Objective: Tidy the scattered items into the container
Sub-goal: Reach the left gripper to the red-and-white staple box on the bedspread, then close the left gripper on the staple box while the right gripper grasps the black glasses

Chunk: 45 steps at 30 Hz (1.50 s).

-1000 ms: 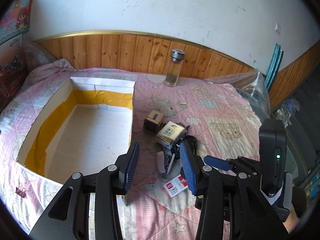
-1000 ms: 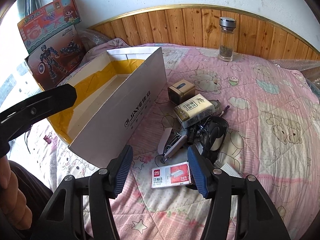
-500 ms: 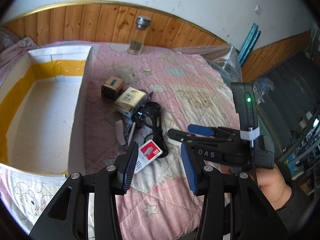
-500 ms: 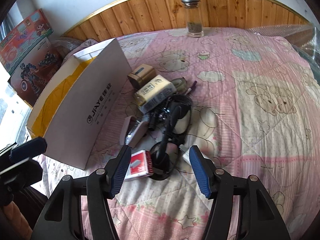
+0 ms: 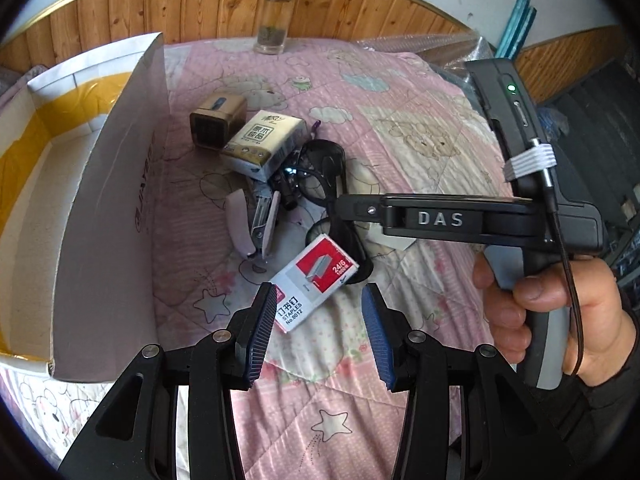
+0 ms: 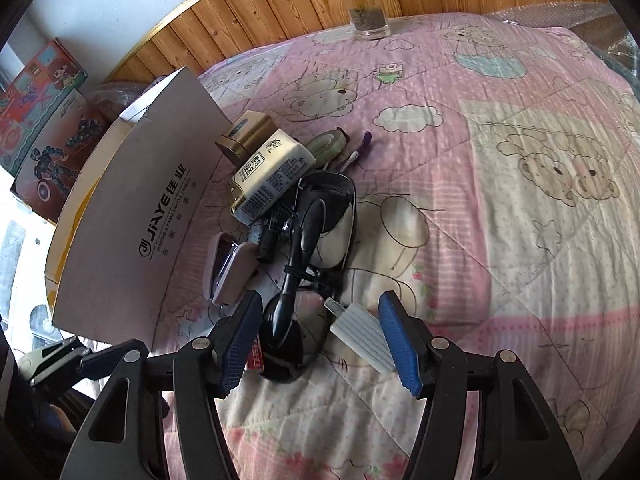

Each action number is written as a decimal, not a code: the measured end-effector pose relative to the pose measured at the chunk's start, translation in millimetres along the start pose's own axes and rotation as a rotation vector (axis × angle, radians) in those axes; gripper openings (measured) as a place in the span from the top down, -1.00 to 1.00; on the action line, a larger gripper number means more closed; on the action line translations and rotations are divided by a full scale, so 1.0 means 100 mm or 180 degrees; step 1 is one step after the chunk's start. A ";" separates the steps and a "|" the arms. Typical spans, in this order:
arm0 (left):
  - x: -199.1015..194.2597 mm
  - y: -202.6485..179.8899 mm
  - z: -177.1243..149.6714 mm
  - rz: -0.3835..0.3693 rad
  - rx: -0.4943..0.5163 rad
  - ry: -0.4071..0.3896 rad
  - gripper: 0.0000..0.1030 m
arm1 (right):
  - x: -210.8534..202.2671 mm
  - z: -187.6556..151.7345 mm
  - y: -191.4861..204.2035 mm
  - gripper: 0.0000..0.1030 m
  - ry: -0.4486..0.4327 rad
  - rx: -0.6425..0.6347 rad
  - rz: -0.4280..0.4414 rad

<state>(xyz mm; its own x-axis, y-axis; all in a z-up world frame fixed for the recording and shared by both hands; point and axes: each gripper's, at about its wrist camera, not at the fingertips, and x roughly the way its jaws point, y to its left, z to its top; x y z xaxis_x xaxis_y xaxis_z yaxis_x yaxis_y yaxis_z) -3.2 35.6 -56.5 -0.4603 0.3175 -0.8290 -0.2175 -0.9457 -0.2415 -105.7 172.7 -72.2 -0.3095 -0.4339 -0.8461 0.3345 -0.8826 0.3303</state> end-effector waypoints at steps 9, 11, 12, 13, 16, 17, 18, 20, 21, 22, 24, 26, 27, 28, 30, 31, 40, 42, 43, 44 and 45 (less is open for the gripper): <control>0.29 0.05 0.06 0.0011 0.0015 0.0013 0.09 | 0.39 0.13 0.11 0.25 0.0220 -0.0125 -0.0184; 0.33 0.05 0.06 -0.0040 0.0019 0.0049 0.06 | 0.32 0.14 0.04 0.47 0.0207 -0.0006 -0.0095; 0.35 0.04 0.06 -0.0073 0.0025 0.0068 0.05 | 0.27 0.15 0.03 0.59 0.0183 0.0002 -0.0103; 0.37 0.02 0.05 -0.0067 0.0051 0.0089 0.05 | 0.22 0.16 0.02 0.69 0.0151 -0.0005 -0.0156; 0.45 0.00 0.01 -0.0031 0.0156 0.0189 0.04 | 0.14 0.18 -0.05 0.71 0.0106 0.0023 -0.0229; 0.48 0.01 -0.01 -0.0014 0.0172 0.0223 0.04 | 0.14 0.18 -0.08 0.71 0.0120 0.0050 -0.0206; 0.50 0.01 -0.02 -0.0001 0.0182 0.0253 0.04 | 0.14 0.18 -0.09 0.71 0.0128 0.0061 -0.0196; 0.54 0.01 -0.05 0.0013 0.0198 0.0278 0.04 | 0.14 0.21 -0.12 0.71 0.0141 0.0099 -0.0163; 0.55 0.01 -0.06 0.0008 0.0207 0.0283 0.04 | 0.15 0.22 -0.16 0.71 0.0152 0.0146 -0.0120; 0.56 0.00 -0.06 -0.0001 0.0217 0.0289 0.04 | 0.15 0.22 -0.20 0.71 0.0161 0.0201 -0.0071; 0.58 -0.03 -0.07 -0.0034 0.0252 0.0286 0.04 | 0.14 0.20 -0.32 0.62 0.0157 0.0315 -0.0012; 0.58 -0.08 -0.07 -0.0041 0.0306 0.0265 0.06 | 0.16 0.20 -0.38 0.32 0.0175 0.0432 0.0010; 0.58 -0.10 -0.07 -0.0041 0.0327 0.0247 0.14 | 0.18 0.19 -0.41 0.23 0.0191 0.0481 0.0044; 0.59 -0.12 -0.08 -0.0028 0.0342 0.0238 0.23 | 0.18 0.19 -0.44 0.24 0.0196 0.0529 0.0097; 0.60 -0.14 -0.09 -0.0023 0.0343 0.0246 0.32 | 0.17 0.19 -0.45 0.35 0.0183 0.0553 0.0137; 0.63 -0.15 -0.09 -0.0031 0.0331 0.0247 0.33 | 0.16 0.20 -0.44 0.41 0.0165 0.0550 0.0163; 0.61 -0.25 -0.06 -0.0037 0.0297 0.0202 0.33 | 0.28 0.23 -0.36 0.03 0.0125 0.0275 0.0000; 0.60 -0.30 -0.08 -0.0027 0.0364 0.0190 0.37 | 0.28 0.21 -0.30 0.03 0.0081 0.0153 -0.0078; 0.59 -0.33 -0.09 -0.0015 0.0364 0.0187 0.38 | 0.28 0.20 -0.28 0.03 0.0071 0.0106 -0.0100; 0.58 -0.33 -0.10 -0.0024 0.0340 0.0184 0.40 | 0.29 0.20 -0.28 0.03 0.0062 0.0085 -0.0109; 0.57 -0.32 -0.11 -0.0041 0.0309 0.0180 0.43 | 0.28 0.20 -0.28 0.05 0.0063 0.0080 -0.0099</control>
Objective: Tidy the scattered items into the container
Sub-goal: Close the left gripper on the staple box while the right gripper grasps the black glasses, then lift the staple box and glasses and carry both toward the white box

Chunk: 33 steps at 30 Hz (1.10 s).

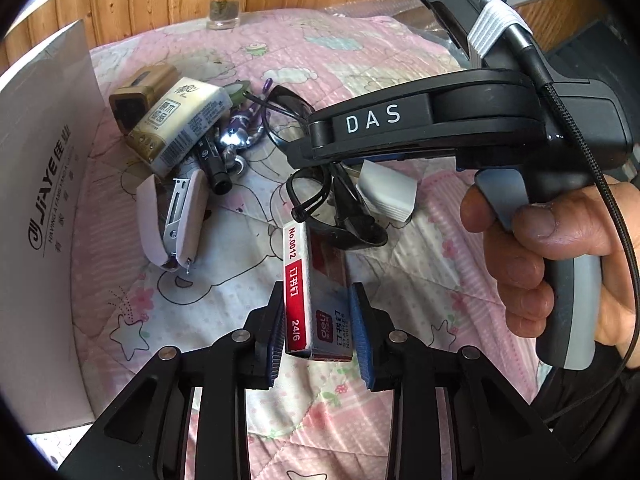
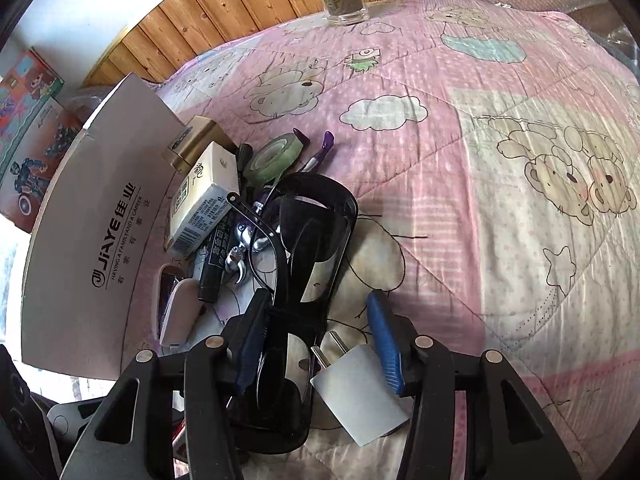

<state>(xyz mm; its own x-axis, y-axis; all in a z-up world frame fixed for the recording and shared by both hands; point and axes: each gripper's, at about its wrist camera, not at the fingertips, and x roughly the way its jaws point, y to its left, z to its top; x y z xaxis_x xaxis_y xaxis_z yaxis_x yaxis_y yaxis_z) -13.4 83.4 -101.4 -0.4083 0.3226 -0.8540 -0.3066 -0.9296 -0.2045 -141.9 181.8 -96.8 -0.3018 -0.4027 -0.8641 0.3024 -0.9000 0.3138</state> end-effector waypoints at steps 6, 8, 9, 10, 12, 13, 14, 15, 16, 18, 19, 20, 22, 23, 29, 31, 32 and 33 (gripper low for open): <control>-0.09 0.11 0.05 -0.0011 -0.0197 -0.0115 0.73 | -0.09 0.00 0.06 0.66 -0.0030 -0.0025 0.0177; -0.11 0.15 0.06 -0.0003 -0.0235 -0.0136 0.73 | -0.08 0.00 0.04 0.67 -0.0022 0.0038 0.0212; -0.13 0.16 0.05 -0.0002 -0.0248 -0.0145 0.73 | -0.10 -0.01 0.03 0.68 -0.0035 0.0065 0.0234; -0.12 0.18 0.08 -0.0006 -0.0261 -0.0146 0.73 | -0.13 -0.02 0.03 0.68 -0.0052 0.0081 0.0257; -0.08 0.24 0.13 0.0010 -0.0282 -0.0143 0.73 | -0.18 -0.01 0.05 0.68 -0.0093 0.0089 0.0296; -0.09 0.24 0.13 0.0034 -0.0284 -0.0146 0.73 | -0.19 0.00 0.07 0.68 -0.0110 0.0098 0.0313; -0.08 0.25 0.17 0.0061 -0.0286 -0.0154 0.73 | -0.21 0.00 0.07 0.68 -0.0131 0.0111 0.0344; -0.09 0.26 0.18 0.0087 -0.0292 -0.0168 0.73 | -0.25 -0.01 0.08 0.68 -0.0151 0.0122 0.0366; -0.10 0.27 0.18 0.0105 -0.0301 -0.0176 0.73 | -0.27 -0.01 0.08 0.68 -0.0167 0.0127 0.0368; -0.12 0.29 0.19 0.0143 -0.0299 -0.0198 0.73 | -0.30 0.01 0.07 0.68 -0.0197 0.0150 0.0374; -0.14 0.29 0.19 0.0142 -0.0315 -0.0213 0.73 | -0.30 0.02 0.05 0.68 -0.0205 0.0178 0.0383; -0.15 0.30 0.20 0.0138 -0.0326 -0.0231 0.73 | -0.32 0.02 0.04 0.68 -0.0208 0.0206 0.0397; -0.23 0.30 0.18 0.0150 -0.0339 -0.0285 0.73 | -0.33 0.02 0.02 0.68 -0.0212 0.0253 0.0442; -0.28 0.31 0.18 0.0145 -0.0361 -0.0310 0.73 | -0.32 0.04 0.03 0.68 -0.0211 0.0267 0.0464; -0.45 0.35 0.23 0.0176 -0.0483 -0.0449 0.73 | -0.42 0.04 0.14 0.68 -0.0258 0.0182 0.0580; -0.50 0.36 0.24 0.0175 -0.0511 -0.0480 0.73 | -0.44 0.03 0.18 0.68 -0.0258 0.0152 0.0607; -0.52 0.36 0.24 0.0180 -0.0511 -0.0504 0.73 | -0.45 0.03 0.20 0.68 -0.0260 0.0137 0.0619; -0.55 0.36 0.24 0.0190 -0.0509 -0.0524 0.73 | -0.45 0.03 0.22 0.68 -0.0262 0.0120 0.0627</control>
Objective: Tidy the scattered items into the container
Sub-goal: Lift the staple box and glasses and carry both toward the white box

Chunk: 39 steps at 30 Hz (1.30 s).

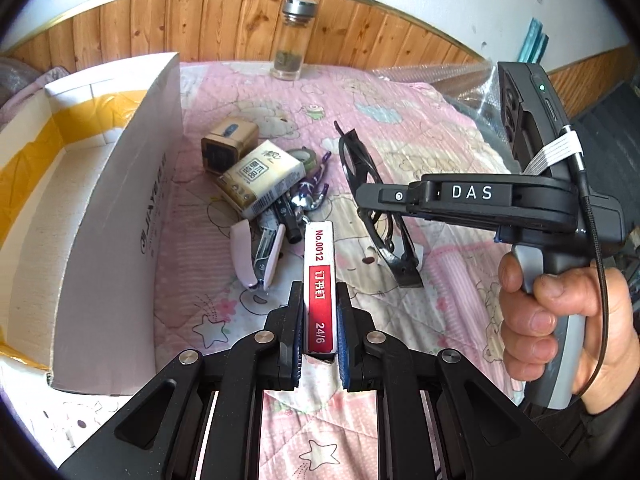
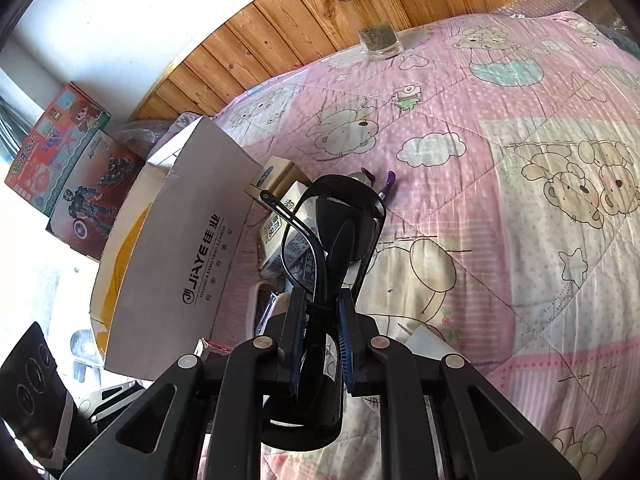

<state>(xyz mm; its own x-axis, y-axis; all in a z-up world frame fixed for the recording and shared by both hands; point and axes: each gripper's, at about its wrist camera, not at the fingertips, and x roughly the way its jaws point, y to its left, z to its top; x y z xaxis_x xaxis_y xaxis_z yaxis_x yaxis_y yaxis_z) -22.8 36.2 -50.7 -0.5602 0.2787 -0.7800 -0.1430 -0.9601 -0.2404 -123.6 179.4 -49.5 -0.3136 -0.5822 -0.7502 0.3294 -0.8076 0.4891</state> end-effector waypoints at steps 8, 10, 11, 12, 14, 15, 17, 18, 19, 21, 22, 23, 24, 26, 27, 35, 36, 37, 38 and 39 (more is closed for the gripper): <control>-0.23 0.09 0.09 -0.0008 -0.0096 -0.0177 0.73 | -0.03 -0.04 0.12 0.68 0.0003 -0.0103 -0.0013; -0.28 0.12 0.13 -0.0029 -0.0136 -0.0237 0.73 | -0.03 -0.04 0.16 0.68 0.0000 -0.0137 -0.0025; -0.32 0.13 0.15 -0.0033 -0.0145 -0.0272 0.73 | -0.04 -0.04 0.18 0.68 -0.0002 -0.0153 -0.0027; -0.34 0.15 0.17 -0.0042 -0.0161 -0.0303 0.73 | -0.04 -0.05 0.20 0.68 -0.0004 -0.0176 -0.0034; -0.40 0.18 0.21 -0.0062 -0.0190 -0.0353 0.73 | -0.05 -0.06 0.25 0.68 -0.0014 -0.0226 -0.0052; -0.42 0.19 0.22 -0.0067 -0.0200 -0.0376 0.73 | -0.05 -0.06 0.27 0.68 -0.0015 -0.0246 -0.0055; -0.47 0.21 0.25 -0.0090 -0.0230 -0.0406 0.73 | -0.06 -0.07 0.32 0.68 -0.0023 -0.0284 -0.0071; -0.49 0.22 0.25 -0.0098 -0.0240 -0.0417 0.73 | -0.07 -0.07 0.34 0.68 -0.0026 -0.0305 -0.0078; -0.52 0.22 0.26 -0.0103 -0.0250 -0.0437 0.73 | -0.07 -0.08 0.36 0.68 -0.0029 -0.0322 -0.0078; -0.57 0.24 0.27 -0.0123 -0.0258 -0.0465 0.74 | -0.08 -0.08 0.41 0.68 -0.0036 -0.0358 -0.0090; -0.58 0.25 0.27 -0.0123 -0.0264 -0.0480 0.74 | -0.08 -0.09 0.43 0.68 -0.0040 -0.0381 -0.0098; -0.61 0.26 0.28 -0.0128 -0.0273 -0.0493 0.74 | -0.08 -0.09 0.45 0.68 -0.0043 -0.0396 -0.0097; -0.62 0.27 0.28 -0.0130 -0.0283 -0.0498 0.73 | -0.08 -0.10 0.47 0.68 -0.0042 -0.0406 -0.0091; -0.65 0.30 0.28 -0.0126 -0.0310 -0.0504 0.73 | -0.09 -0.11 0.51 0.68 -0.0046 -0.0433 -0.0084; -0.66 0.31 0.28 -0.0123 -0.0318 -0.0507 0.73 | -0.09 -0.12 0.53 0.67 -0.0045 -0.0442 -0.0078; -0.81 0.42 0.28 -0.0141 -0.0393 -0.0599 0.74 | -0.18 -0.18 0.72 0.68 -0.0082 -0.0544 0.0016; -0.83 0.43 0.28 -0.0145 -0.0401 -0.0610 0.74 | -0.19 -0.19 0.74 0.68 -0.0088 -0.0553 0.0027; -0.85 0.44 0.28 -0.0148 -0.0413 -0.0622 0.74 | -0.21 -0.20 0.76 0.68 -0.0095 -0.0564 0.0032; -0.87 0.46 0.28 -0.0154 -0.0428 -0.0633 0.74 | -0.22 -0.21 0.78 0.68 -0.0100 -0.0568 0.0038; -0.90 0.47 0.28 -0.0160 -0.0443 -0.0649 0.73 | -0.23 -0.21 0.80 0.68 -0.0102 -0.0569 0.0050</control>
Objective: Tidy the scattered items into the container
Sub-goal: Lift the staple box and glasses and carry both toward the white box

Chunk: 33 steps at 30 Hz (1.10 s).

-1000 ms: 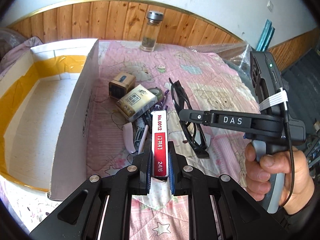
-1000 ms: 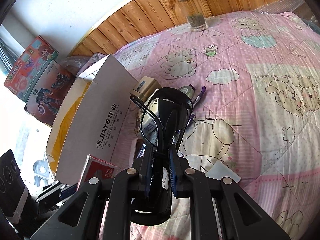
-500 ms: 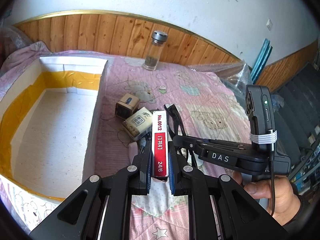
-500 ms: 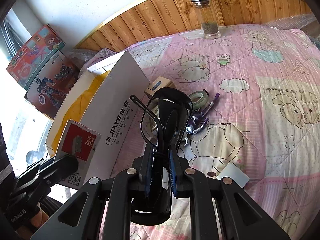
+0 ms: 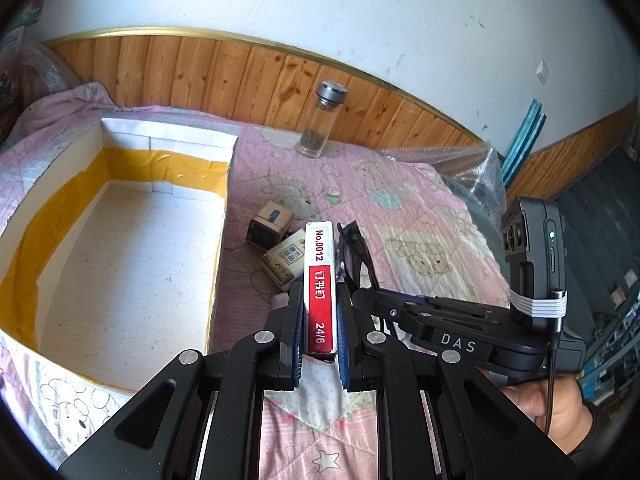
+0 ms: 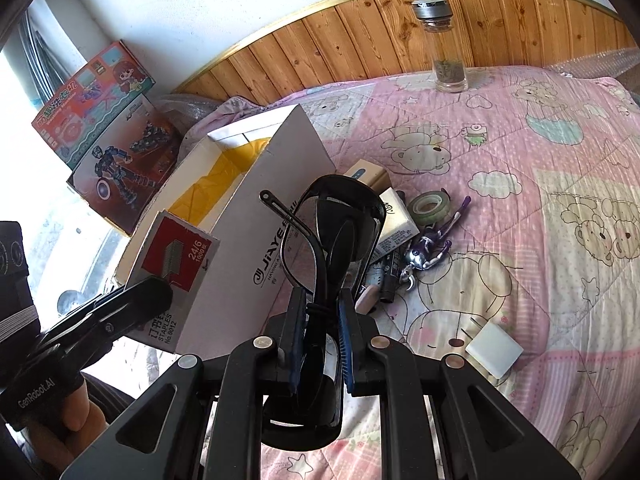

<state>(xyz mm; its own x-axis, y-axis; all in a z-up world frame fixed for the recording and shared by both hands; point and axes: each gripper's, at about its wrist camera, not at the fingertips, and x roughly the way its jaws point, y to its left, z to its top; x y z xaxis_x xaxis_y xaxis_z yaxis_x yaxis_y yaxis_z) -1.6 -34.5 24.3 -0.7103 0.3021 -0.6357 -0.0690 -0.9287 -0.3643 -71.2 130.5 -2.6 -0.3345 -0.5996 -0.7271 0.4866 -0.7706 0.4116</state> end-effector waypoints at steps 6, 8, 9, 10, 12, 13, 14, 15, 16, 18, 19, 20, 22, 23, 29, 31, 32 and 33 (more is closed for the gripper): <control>-0.16 0.10 0.08 -0.0006 -0.0097 -0.0126 0.74 | -0.07 -0.01 0.14 0.68 -0.0045 -0.0018 0.0036; -0.21 0.14 0.09 -0.0016 -0.0146 -0.0154 0.74 | -0.11 -0.01 0.20 0.68 -0.0070 -0.0016 0.0055; -0.23 0.16 0.10 -0.0014 -0.0161 -0.0167 0.73 | -0.13 -0.01 0.23 0.68 -0.0082 -0.0025 0.0065; -0.26 0.18 0.11 -0.0013 -0.0174 -0.0183 0.73 | -0.14 -0.01 0.27 0.68 -0.0091 -0.0035 0.0068; -0.31 0.22 0.11 -0.0005 -0.0215 -0.0211 0.74 | -0.17 -0.01 0.34 0.68 -0.0094 -0.0044 0.0095; -0.33 0.24 0.12 -0.0008 -0.0239 -0.0224 0.74 | -0.17 -0.01 0.37 0.68 -0.0095 -0.0045 0.0106; -0.36 0.26 0.12 -0.0007 -0.0261 -0.0236 0.74 | -0.18 -0.01 0.40 0.68 -0.0098 -0.0051 0.0111; -0.38 0.29 0.12 -0.0002 -0.0283 -0.0247 0.74 | -0.18 -0.01 0.44 0.68 -0.0100 -0.0061 0.0117; -0.40 0.31 0.12 0.0000 -0.0303 -0.0261 0.74 | -0.19 -0.01 0.47 0.68 -0.0103 -0.0063 0.0125; -0.45 0.36 0.12 0.0005 -0.0347 -0.0283 0.74 | -0.20 0.00 0.53 0.68 -0.0103 -0.0072 0.0144; -0.47 0.39 0.13 0.0003 -0.0366 -0.0294 0.74 | -0.20 0.00 0.57 0.68 -0.0108 -0.0077 0.0150; -0.50 0.40 0.12 -0.0002 -0.0391 -0.0304 0.74 | -0.20 0.01 0.60 0.68 -0.0112 -0.0081 0.0159; -0.53 0.45 0.13 -0.0011 -0.0434 -0.0318 0.74 | -0.20 0.01 0.65 0.68 -0.0117 -0.0071 0.0179; -0.54 0.47 0.13 -0.0005 -0.0448 -0.0328 0.74 | -0.20 0.02 0.69 0.68 -0.0117 -0.0066 0.0191; -0.62 0.60 0.16 0.0000 -0.0554 -0.0379 0.74 | -0.17 0.08 0.89 0.68 -0.0111 -0.0126 0.0222; -0.66 0.65 0.18 0.0004 -0.0587 -0.0403 0.74 | -0.18 0.11 0.94 0.68 -0.0117 -0.0148 0.0223; -0.67 0.68 0.19 0.0005 -0.0608 -0.0415 0.74 | -0.18 0.13 0.97 0.68 -0.0122 -0.0159 0.0218; -0.69 0.71 0.20 0.0007 -0.0629 -0.0425 0.74 | -0.18 0.15 0.99 0.68 -0.0124 -0.0166 0.0218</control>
<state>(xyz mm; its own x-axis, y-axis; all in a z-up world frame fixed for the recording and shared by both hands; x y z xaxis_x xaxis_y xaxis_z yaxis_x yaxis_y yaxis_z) 28.8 -125.2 56.1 -0.7977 0.2568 -0.5457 0.0618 -0.8653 -0.4975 -29.3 62.3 59.3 -0.3297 -0.6593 -0.6757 0.5504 -0.7158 0.4298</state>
